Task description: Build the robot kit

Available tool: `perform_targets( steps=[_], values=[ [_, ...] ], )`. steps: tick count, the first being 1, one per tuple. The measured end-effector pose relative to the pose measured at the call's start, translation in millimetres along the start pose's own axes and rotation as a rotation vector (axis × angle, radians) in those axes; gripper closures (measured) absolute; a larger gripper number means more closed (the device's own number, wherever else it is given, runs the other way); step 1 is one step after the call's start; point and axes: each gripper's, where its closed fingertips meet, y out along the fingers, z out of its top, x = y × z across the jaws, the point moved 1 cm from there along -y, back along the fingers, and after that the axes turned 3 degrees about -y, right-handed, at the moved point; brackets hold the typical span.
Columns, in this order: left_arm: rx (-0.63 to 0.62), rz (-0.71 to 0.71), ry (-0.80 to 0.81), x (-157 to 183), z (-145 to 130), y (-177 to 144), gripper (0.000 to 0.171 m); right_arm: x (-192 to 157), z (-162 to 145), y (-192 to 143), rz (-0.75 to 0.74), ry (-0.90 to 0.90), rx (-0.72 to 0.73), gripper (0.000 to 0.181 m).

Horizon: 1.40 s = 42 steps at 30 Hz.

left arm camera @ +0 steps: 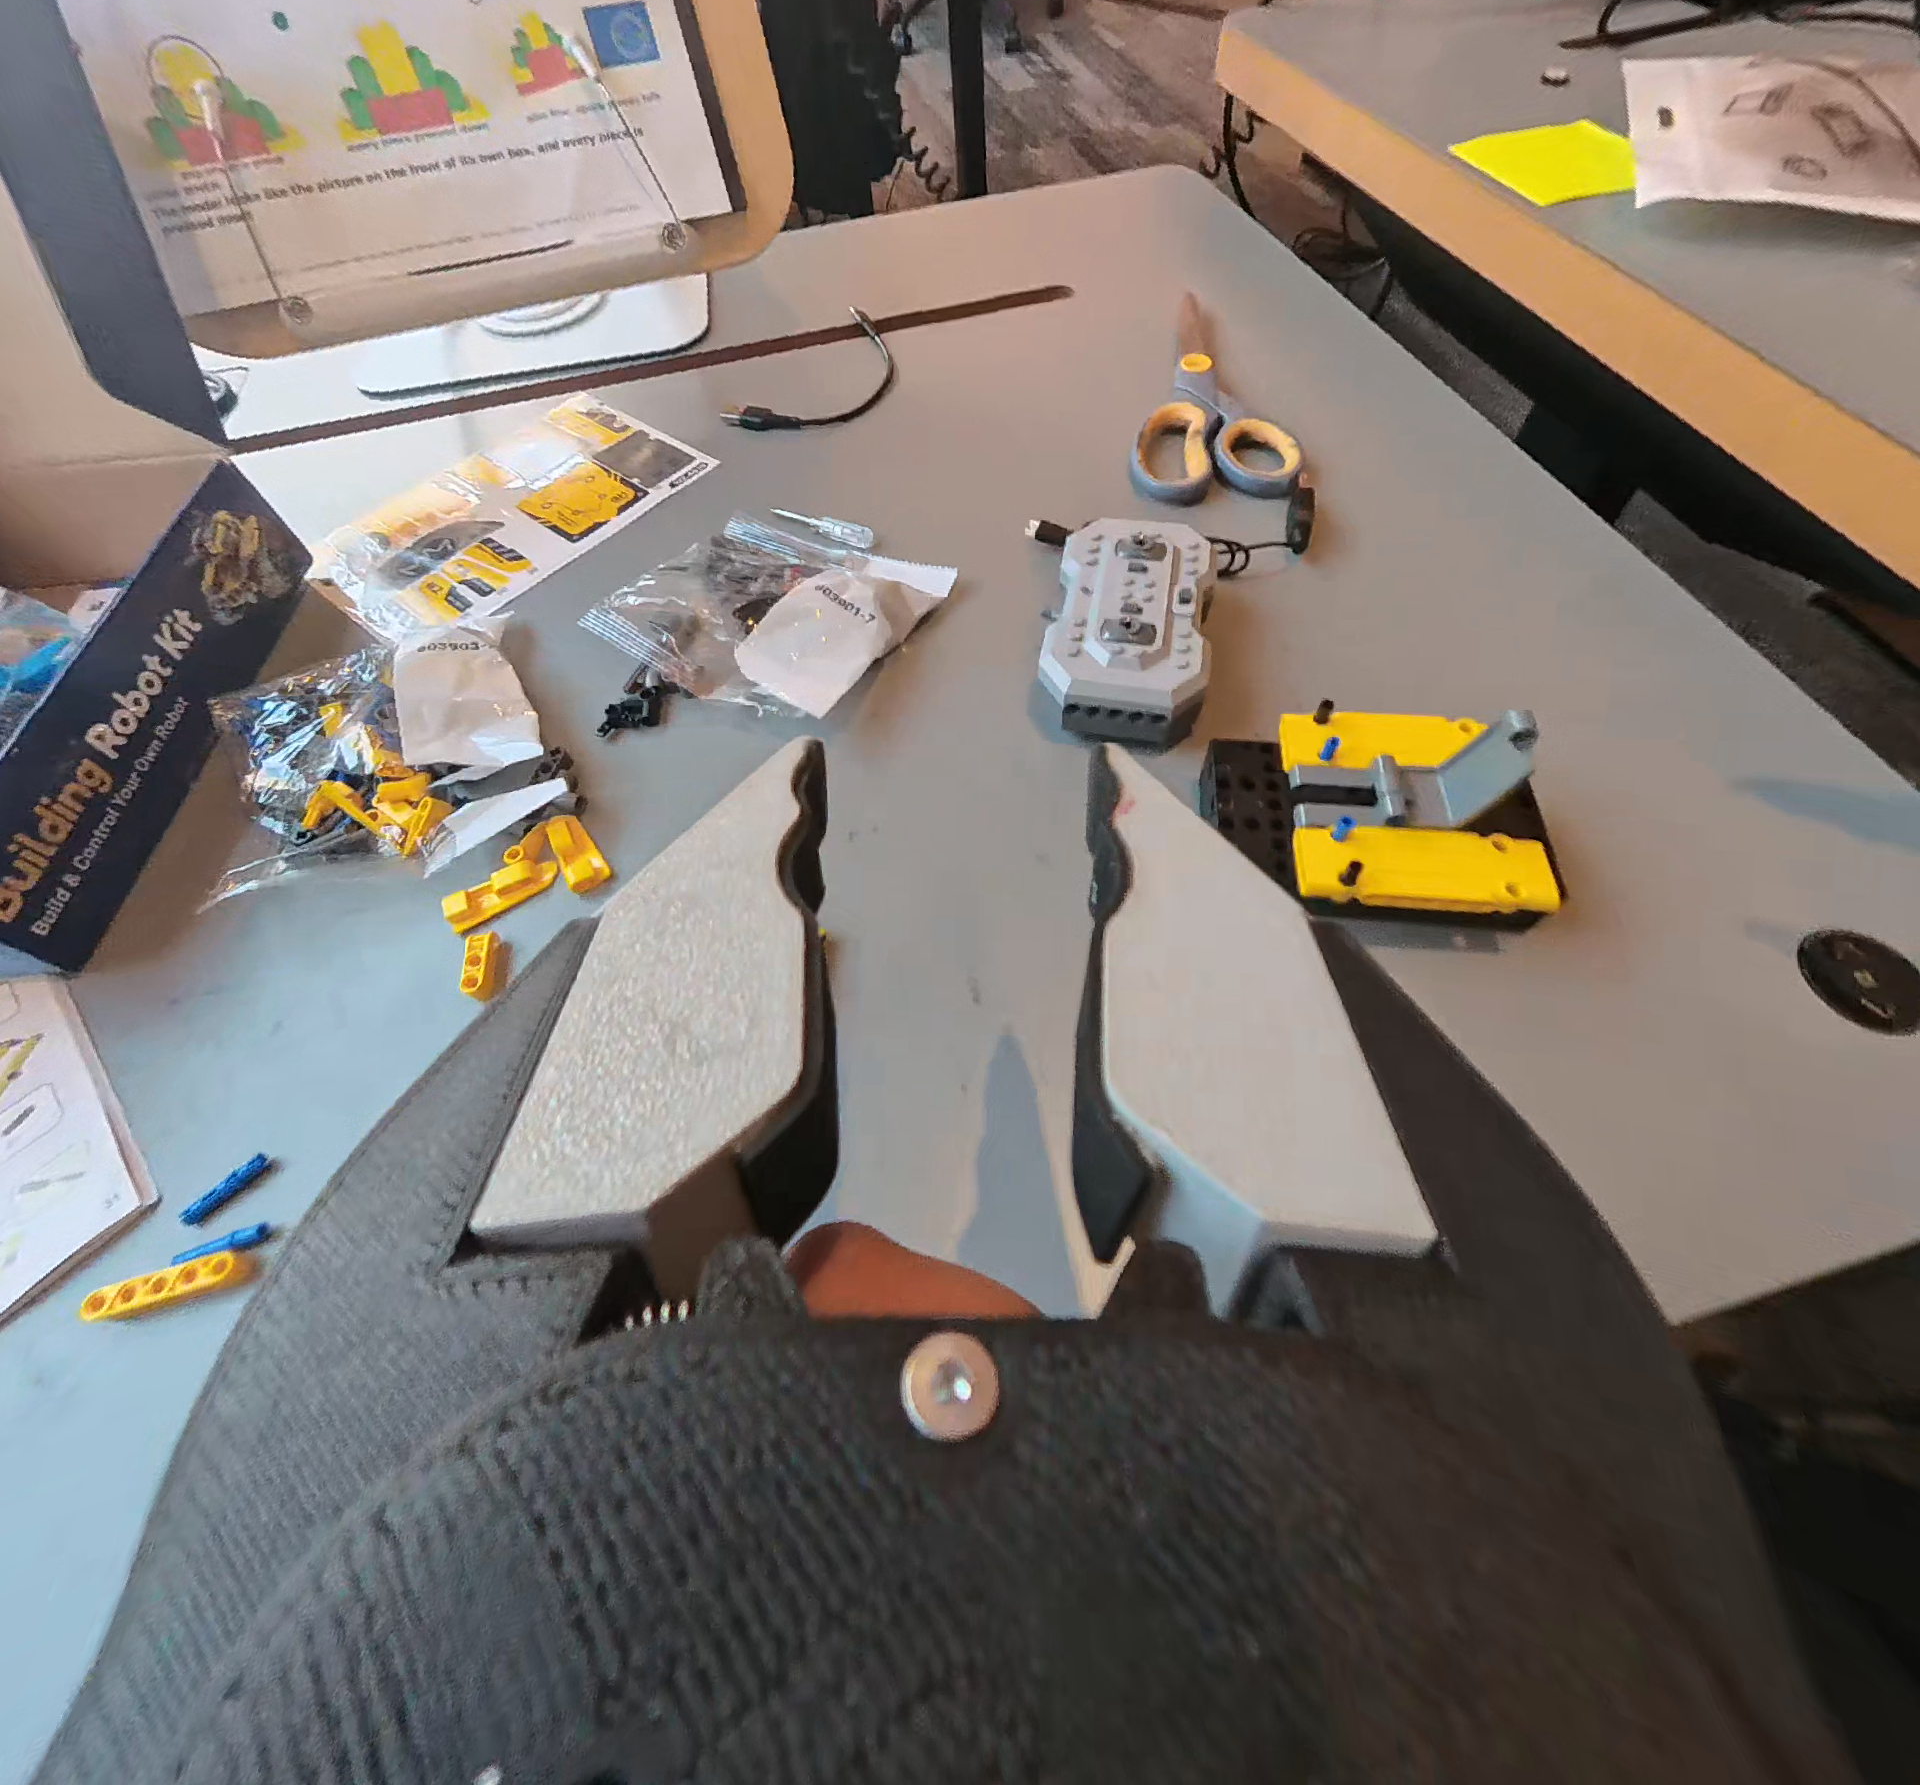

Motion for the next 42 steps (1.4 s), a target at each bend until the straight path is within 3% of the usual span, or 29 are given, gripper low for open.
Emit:
perform_targets(
  steps=[4, 11, 19, 26, 28, 29, 31, 32, 34, 38, 40, 42],
  values=[
    [0.019, -0.007, 0.024, 2.5, 2.0, 24.0, 0.124, 11.2, -16.5, 10.8, -0.001, -0.022, -0.048, 0.127],
    [-0.004, -0.002, -0.004, -11.6, 4.7, 61.2, 0.119, 34.7, 3.4, 30.3, 0.051, -0.043, -0.015, 0.126],
    [-0.064, -0.009, -0.001, -14.3, -15.6, 78.0, 0.118, 31.4, -1.5, 43.0, 0.138, 0.015, 0.003, 0.120],
    [-0.048, 0.025, -0.026, -26.5, -18.5, 64.8, 0.120, 13.9, 7.1, 41.5, 0.159, -0.017, 0.004, 0.120],
    [-0.044, 0.053, -0.054, -40.5, -16.3, 59.4, 0.122, 1.4, 21.1, 44.9, 0.181, -0.029, 0.014, 0.113],
    [-0.045, 0.062, -0.062, -46.8, -16.8, 57.1, 0.131, -5.6, 26.8, 48.7, 0.187, -0.049, 0.009, 0.107],
    [-0.060, 0.074, -0.046, -57.5, -21.3, 52.7, 0.157, -16.3, 37.0, 61.6, 0.162, -0.095, -0.006, 0.114],
    [-0.064, 0.082, -0.037, -62.5, -23.1, 49.8, 0.162, -28.4, 42.2, 69.4, 0.189, -0.113, -0.005, 0.130],
    [-0.059, 0.090, -0.019, -71.2, -23.6, 42.7, 0.171, -79.7, 48.4, 81.9, 0.397, -0.128, 0.006, 0.181],
    [-0.023, 0.125, -0.029, -90.6, -10.3, 26.0, 0.167, -150.4, 43.3, 127.6, 0.446, -0.139, -0.008, 0.179],
    [-0.002, 0.136, -0.022, -98.9, 0.3, 16.1, 0.144, -172.4, 32.3, 146.6, 0.436, -0.163, -0.034, 0.145],
    [0.021, 0.146, -0.013, -105.8, 6.7, 5.5, 0.139, -176.0, 20.2, 164.4, 0.364, -0.180, -0.072, 0.133]
  ],
)
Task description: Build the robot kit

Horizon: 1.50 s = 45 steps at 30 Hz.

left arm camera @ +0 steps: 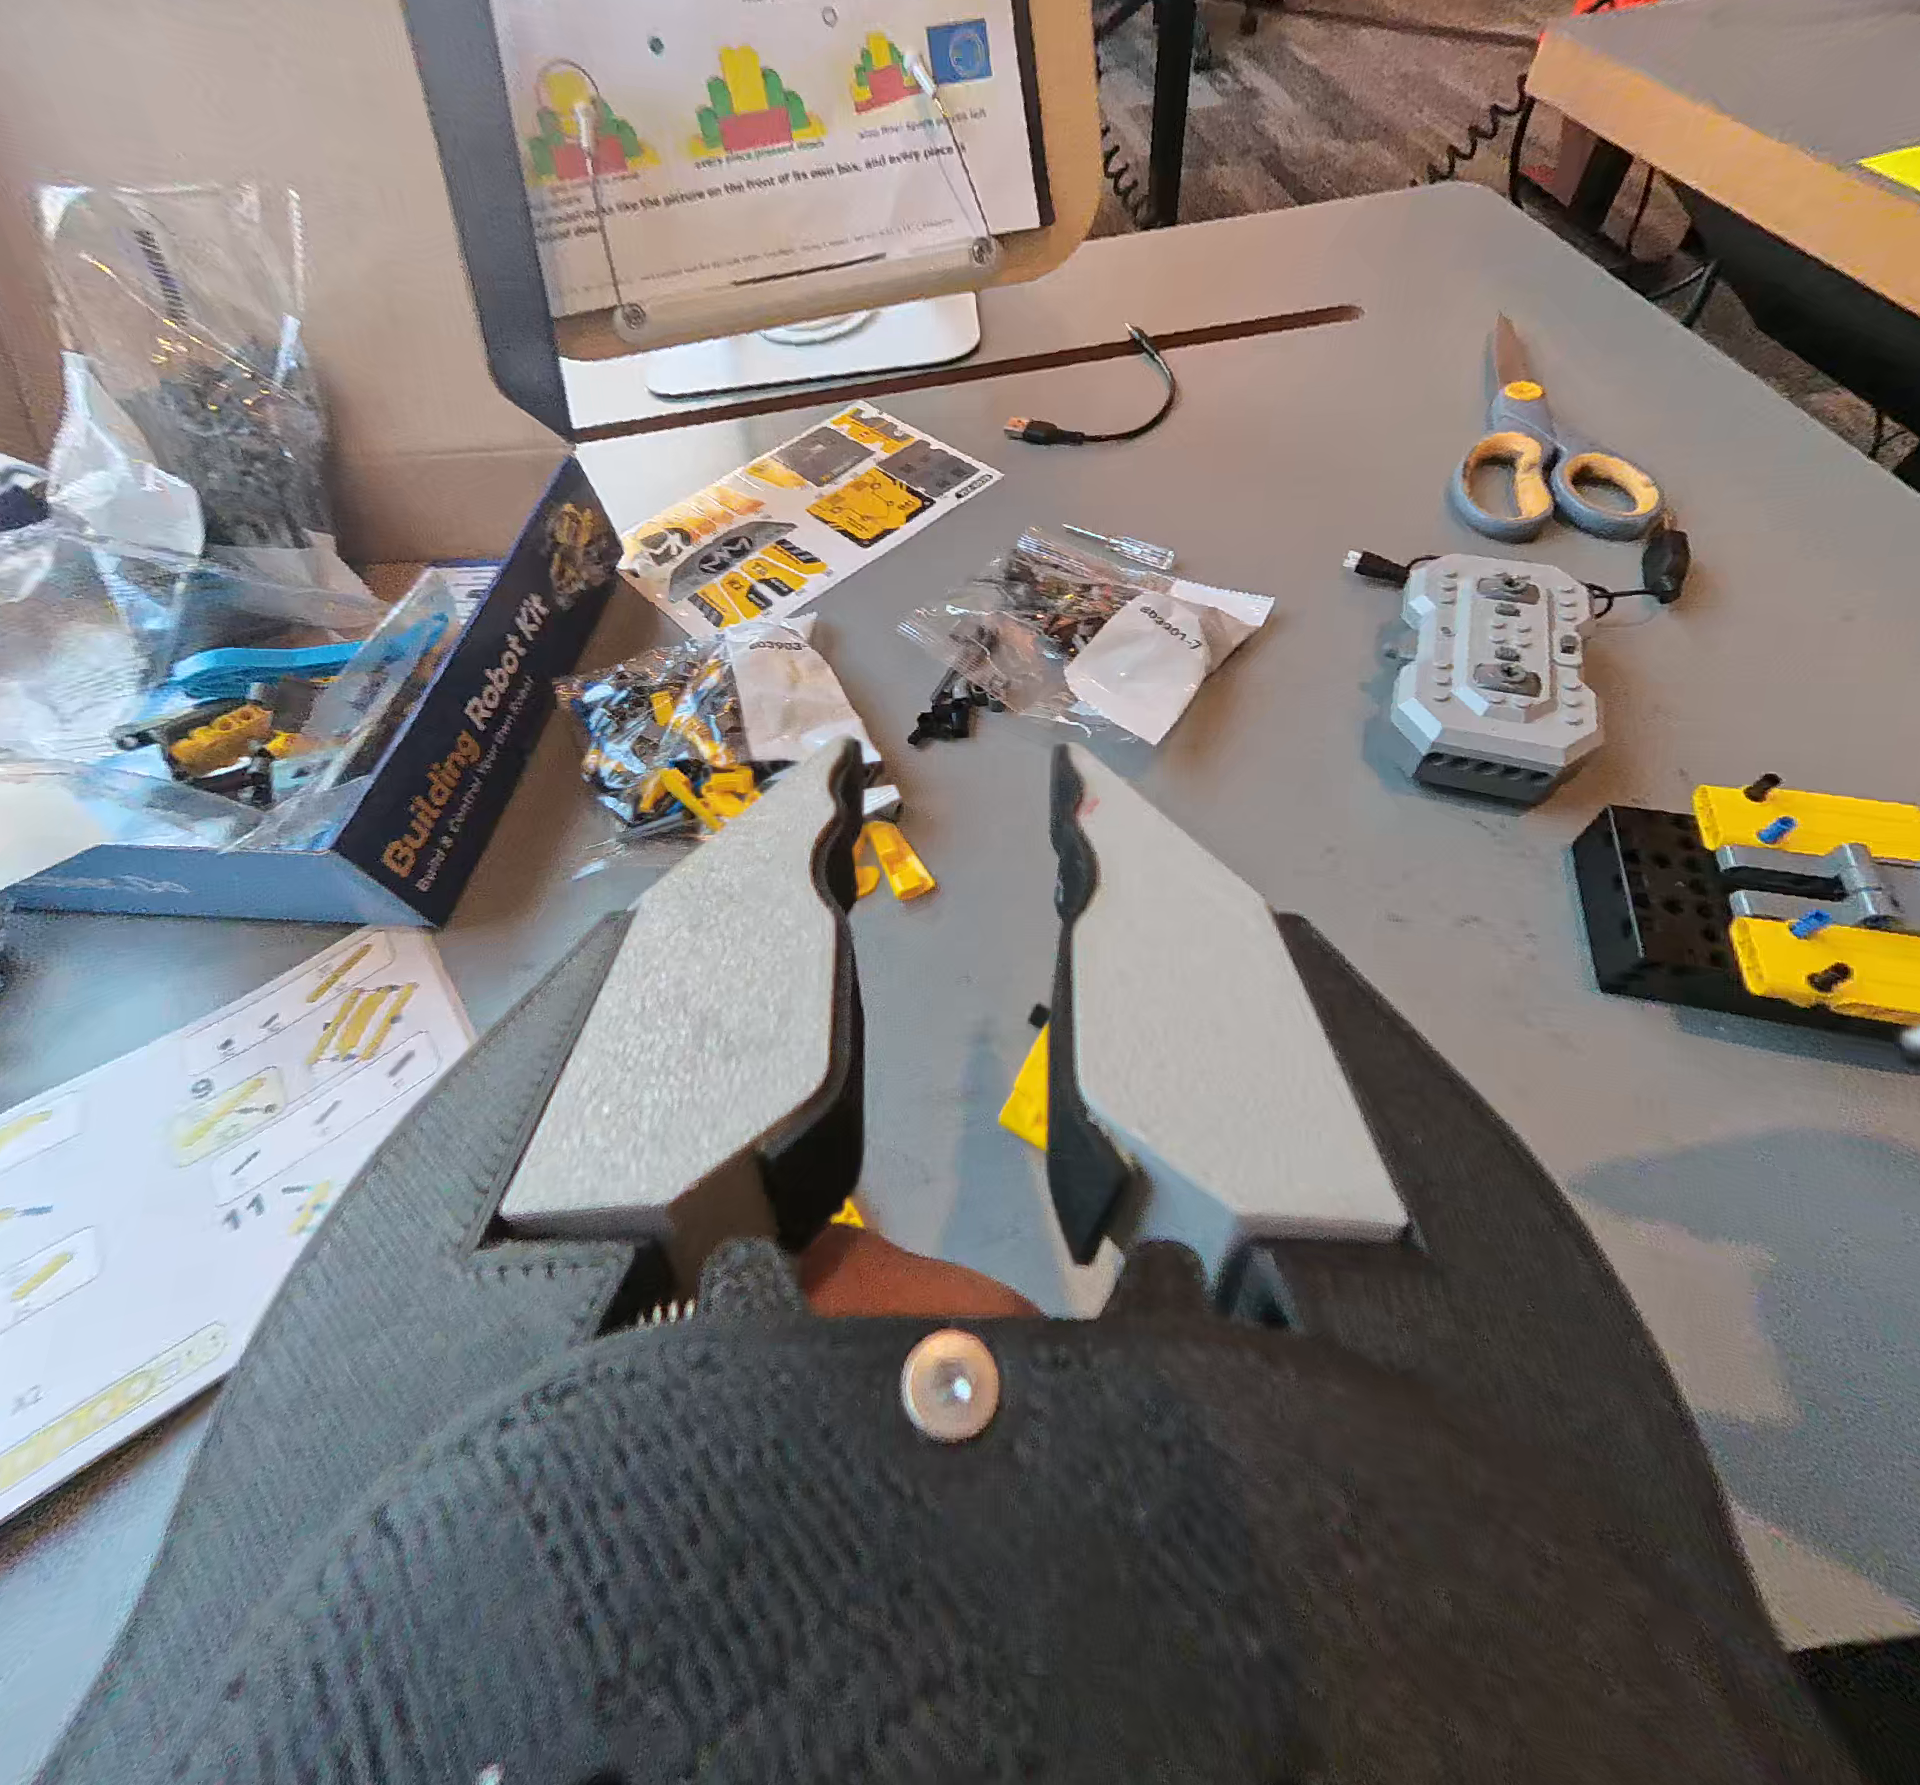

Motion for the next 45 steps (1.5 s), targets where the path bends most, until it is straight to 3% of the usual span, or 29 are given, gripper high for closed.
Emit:
perform_targets(
  steps=[3, 4, 5, 7, 10, 18, 25, 29, 32, 35, 39, 45],
  values=[
    [-0.023, -0.010, 0.011, -3.9, -13.3, -10.7, 0.143, 9.4, -11.5, 14.5, -0.120, 0.026, -0.010, 0.147],
    [-0.038, -0.008, 0.017, -5.3, -22.4, -13.9, 0.153, 3.7, -14.1, 18.3, -0.104, 0.034, -0.010, 0.172],
    [-0.051, -0.016, 0.021, -5.7, -32.3, -17.3, 0.171, -4.5, -16.1, 22.5, -0.077, 0.026, -0.016, 0.181],
    [-0.087, -0.029, 0.022, -9.5, -53.0, -24.1, 0.171, -8.6, -20.1, 29.4, -0.095, 0.013, -0.058, 0.181],
    [-0.110, -0.014, -0.005, -29.8, -69.7, -38.6, 0.157, -4.2, -17.7, 35.0, -0.164, -0.020, -0.108, 0.138],
    [-0.070, 0.014, -0.019, -99.6, -101.5, -85.6, 0.155, 6.9, 21.2, 79.1, -0.289, -0.065, -0.118, 0.133],
    [-0.125, 0.051, 0.051, -155.5, -137.2, -74.3, 0.150, 27.1, 64.2, 155.0, -0.305, -0.138, -0.120, 0.123],
    [-0.167, 0.044, -0.025, -176.3, -151.4, -70.6, 0.148, 40.9, 86.3, 187.9, -0.308, -0.175, -0.116, 0.118],
    [-0.177, 0.068, -0.067, -189.1, -150.9, -71.9, 0.146, 45.9, 95.4, 199.2, -0.293, -0.144, -0.125, 0.118],
    [-0.162, 0.000, -0.125, -182.2, -134.6, -69.3, 0.136, 40.5, 100.4, 197.7, -0.295, -0.113, -0.121, 0.114],
    [-0.146, -0.052, -0.026, -163.0, -113.8, -64.1, 0.133, 26.3, 98.6, 185.4, -0.365, -0.085, -0.115, 0.112],
    [-0.160, -0.114, 0.118, -129.3, -110.7, -87.2, 0.133, -5.2, 101.2, 156.6, -0.476, -0.047, -0.078, 0.111]
  ],
)
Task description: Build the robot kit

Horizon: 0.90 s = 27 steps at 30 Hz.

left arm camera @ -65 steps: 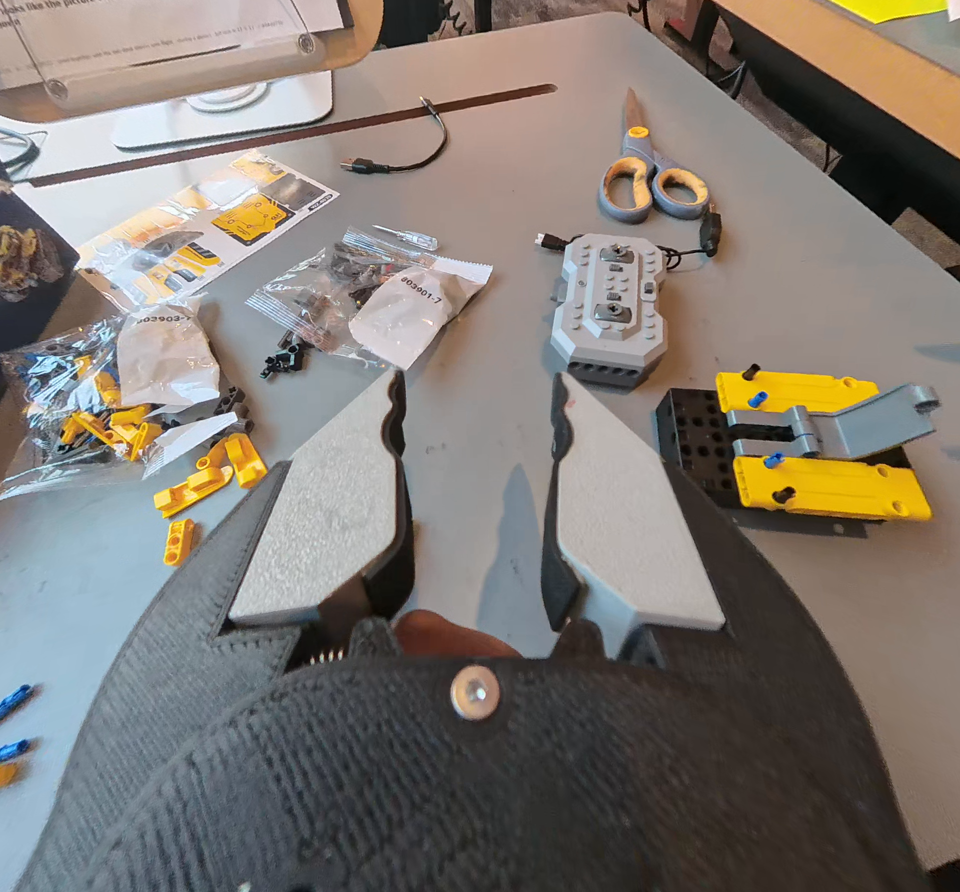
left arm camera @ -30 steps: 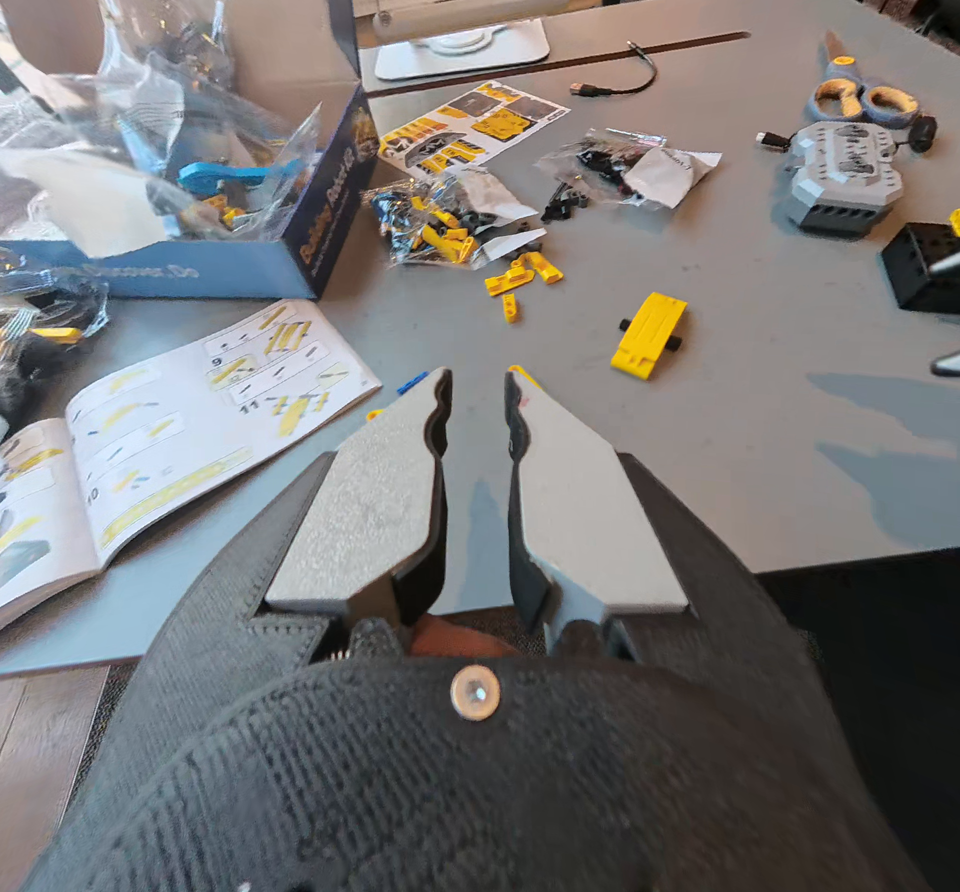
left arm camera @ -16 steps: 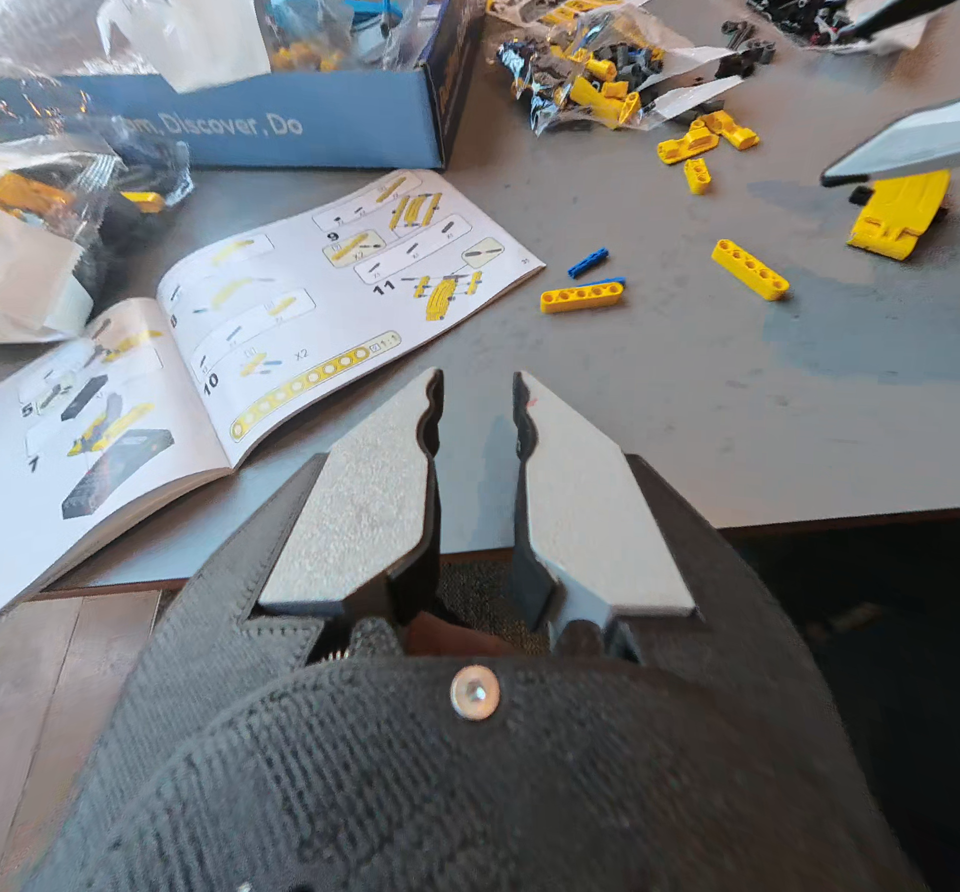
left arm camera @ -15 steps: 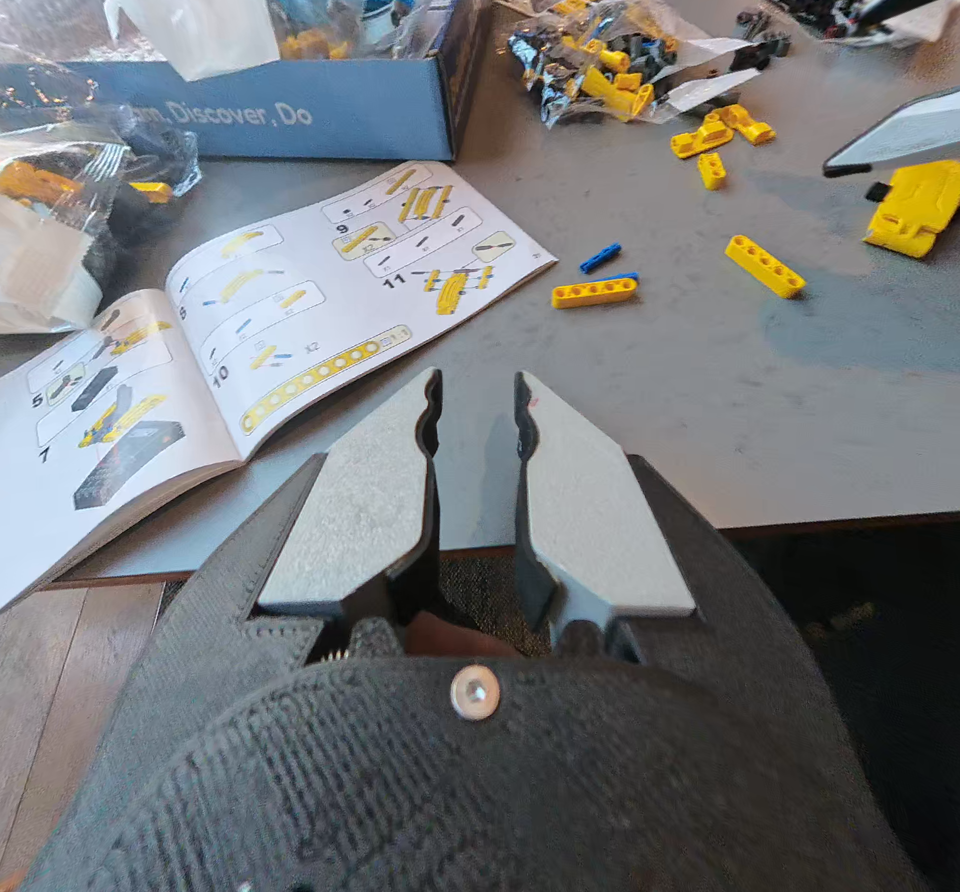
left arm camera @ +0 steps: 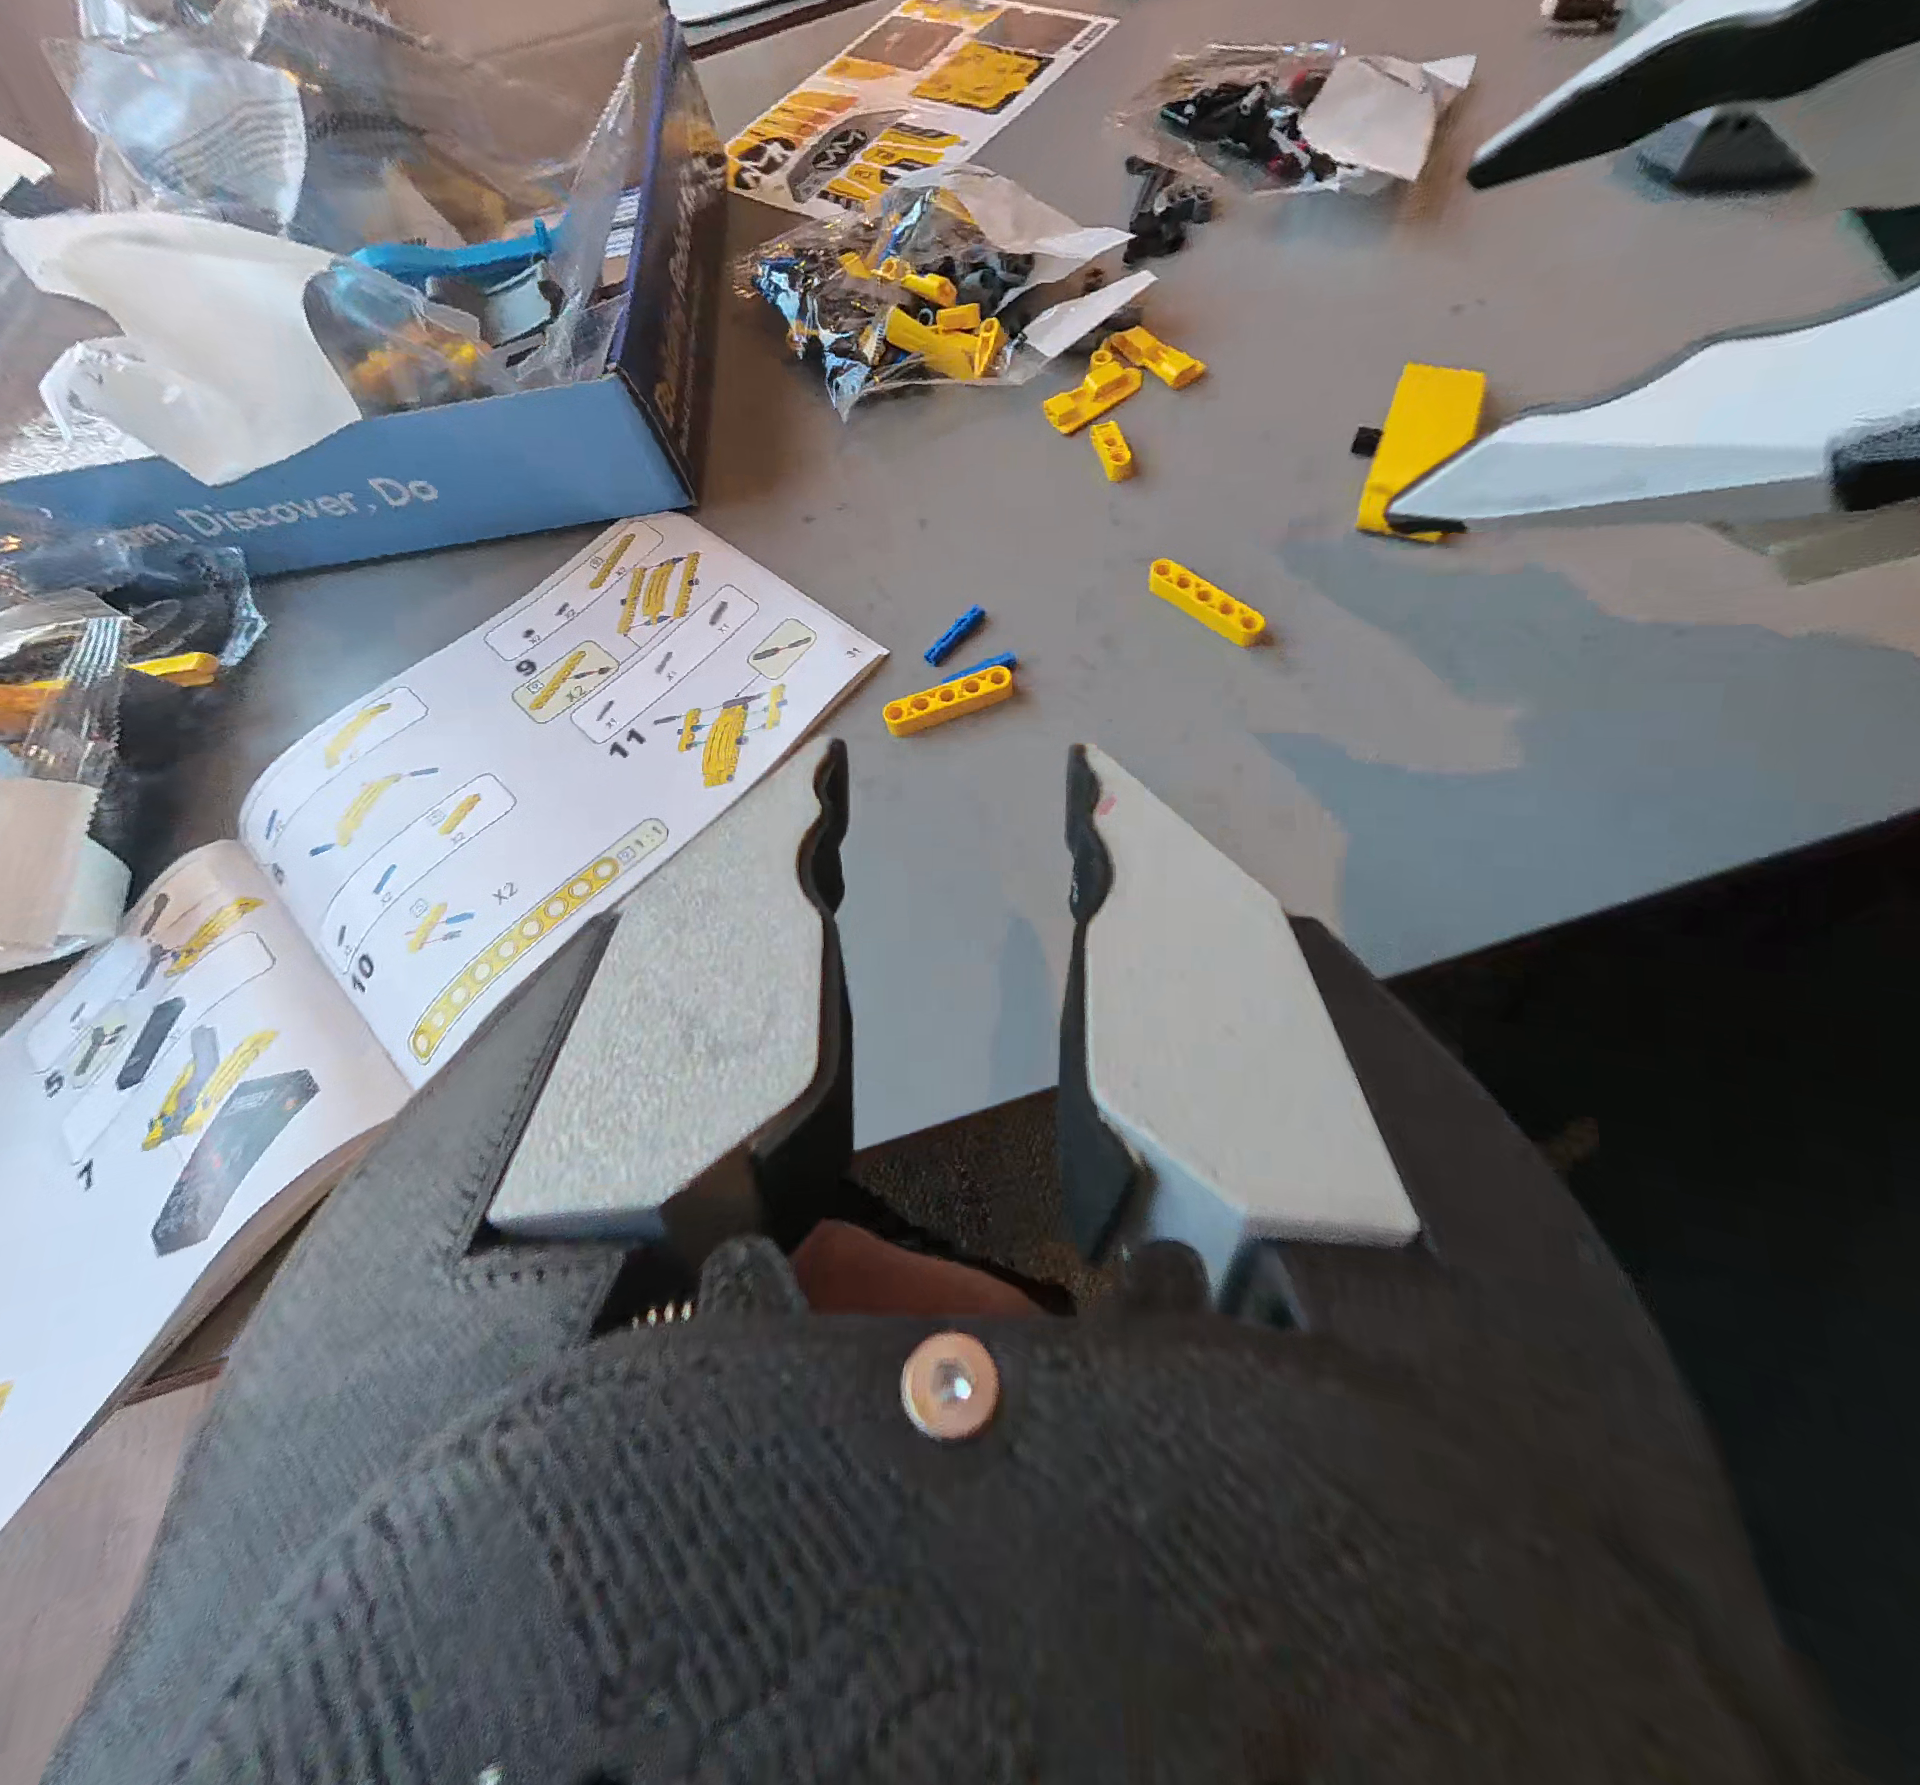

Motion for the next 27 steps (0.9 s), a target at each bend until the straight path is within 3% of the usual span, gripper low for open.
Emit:
perform_targets(
  steps=[7, 11, 16, 22, 27],
  values=[
    [-0.015, 0.034, 0.067, 17.8, -10.3, -7.8, 0.122, -26.0, -19.4, -33.7, -0.070, 0.071, -0.042, 0.107],
    [0.015, 0.109, 0.097, 13.0, -3.2, -2.0, 0.119, -25.1, -46.7, -53.9, -0.149, 0.137, -0.138, 0.105],
    [0.080, 0.072, 0.050, 23.1, 7.4, 4.4, 0.116, -27.7, -56.4, -77.4, -0.185, 0.194, -0.143, 0.104],
    [0.094, 0.040, 0.068, 26.4, 11.5, 23.0, 0.115, -10.8, -53.3, -67.3, -0.220, 0.244, -0.134, 0.103],
    [0.101, -0.013, 0.003, 0.5, 10.7, 27.7, 0.106, 3.1, -62.0, -43.2, -0.191, 0.256, -0.181, 0.103]
  ],
)
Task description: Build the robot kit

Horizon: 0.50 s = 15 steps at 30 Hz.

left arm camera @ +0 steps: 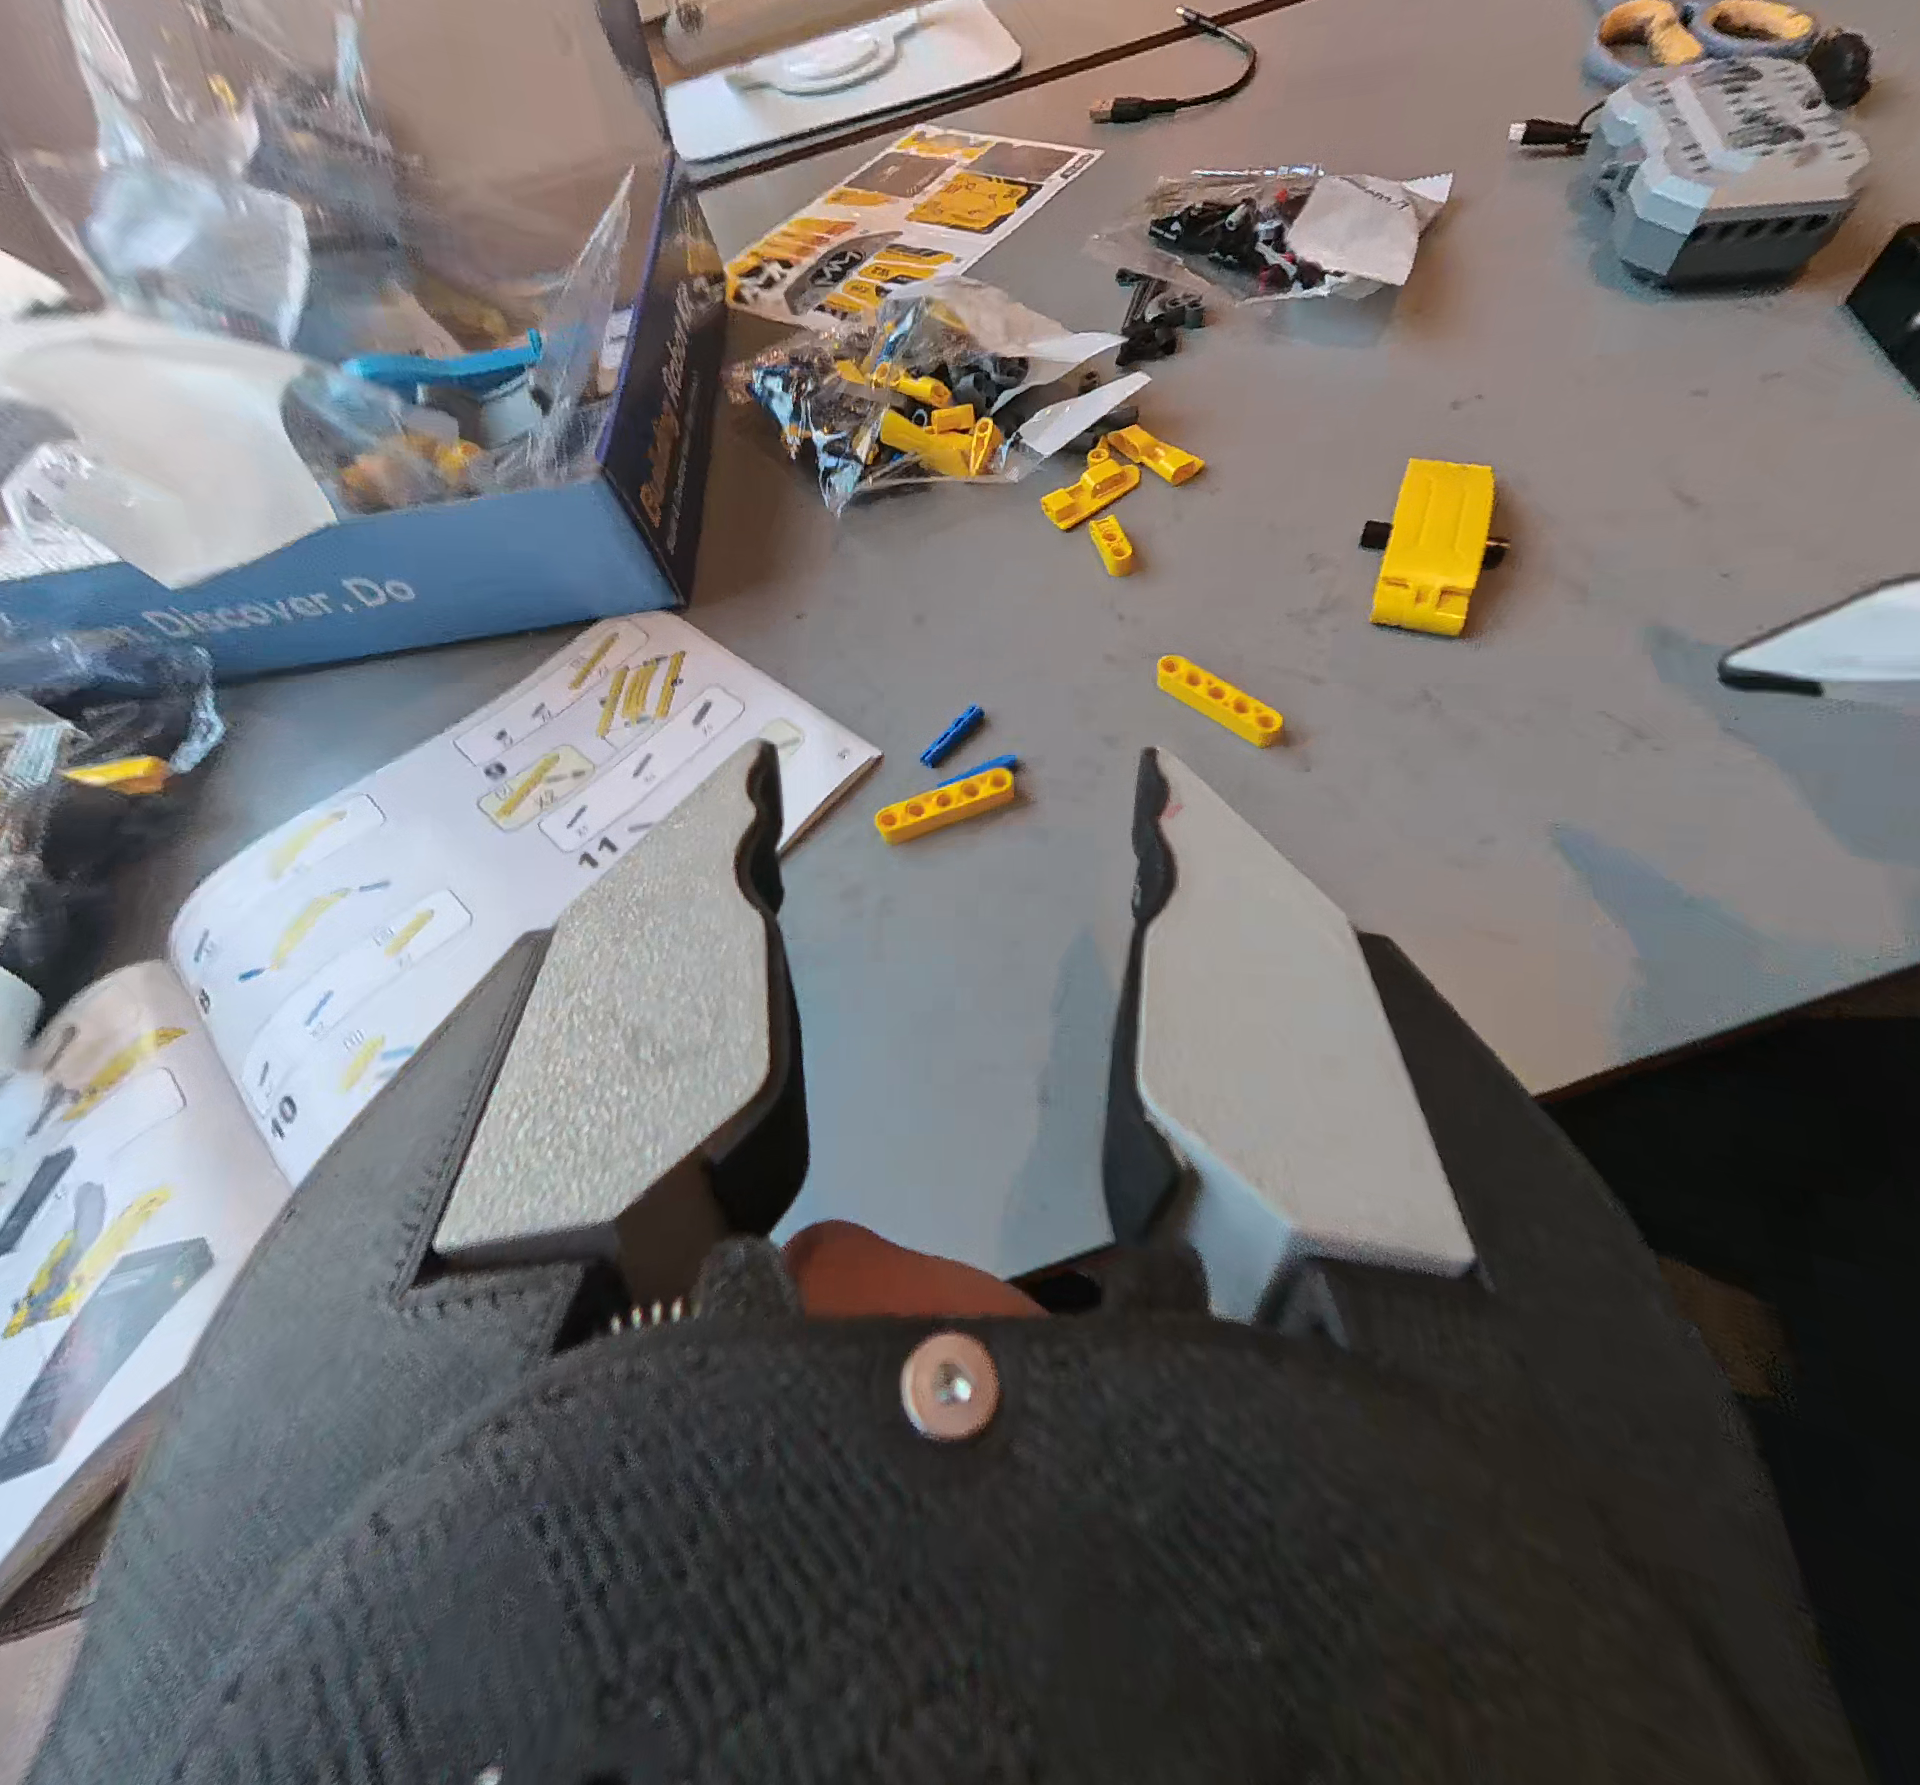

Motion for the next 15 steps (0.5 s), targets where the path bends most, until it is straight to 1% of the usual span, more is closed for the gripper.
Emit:
perform_targets(
  steps=[2, 4, 5, 7, 9, 10, 12, 14, 15],
  values=[
    [-0.015, -0.047, -0.068, -15.0, -9.9, -4.8, 0.107, 6.5, 2.1, 6.7, 0.025, 0.008, 0.009, 0.103],
    [0.010, -0.082, -0.053, -26.7, -16.7, -13.7, 0.112, 5.3, 9.1, 10.3, 0.102, 0.001, 0.040, 0.104],
    [0.037, -0.135, -0.014, -25.5, -19.1, -19.1, 0.114, 1.8, 14.2, 12.4, 0.156, -0.013, 0.061, 0.108],
    [0.072, -0.241, 0.089, -24.1, -26.6, -30.7, 0.117, -14.5, 26.0, 15.3, 0.316, -0.049, 0.104, 0.117],
    [0.076, -0.339, 0.165, -26.0, -39.9, -36.9, 0.119, -25.8, 38.6, 20.6, 0.421, -0.085, 0.139, 0.119],
    [0.067, -0.354, 0.165, -30.6, -45.6, -35.2, 0.118, -29.7, 44.5, 25.0, 0.458, -0.107, 0.143, 0.118],
    [0.026, -0.350, 0.100, -40.6, -53.3, -27.2, 0.115, -33.6, 56.7, 34.7, 0.512, -0.143, 0.139, 0.118],
    [-0.030, -0.360, 0.056, -44.9, -60.1, -24.3, 0.113, -29.8, 73.3, 45.5, 0.524, -0.151, 0.152, 0.119],
    [-0.046, -0.333, 0.056, -50.7, -62.1, -24.1, 0.112, -26.9, 81.8, 50.1, 0.527, -0.152, 0.158, 0.122]
  ],
)
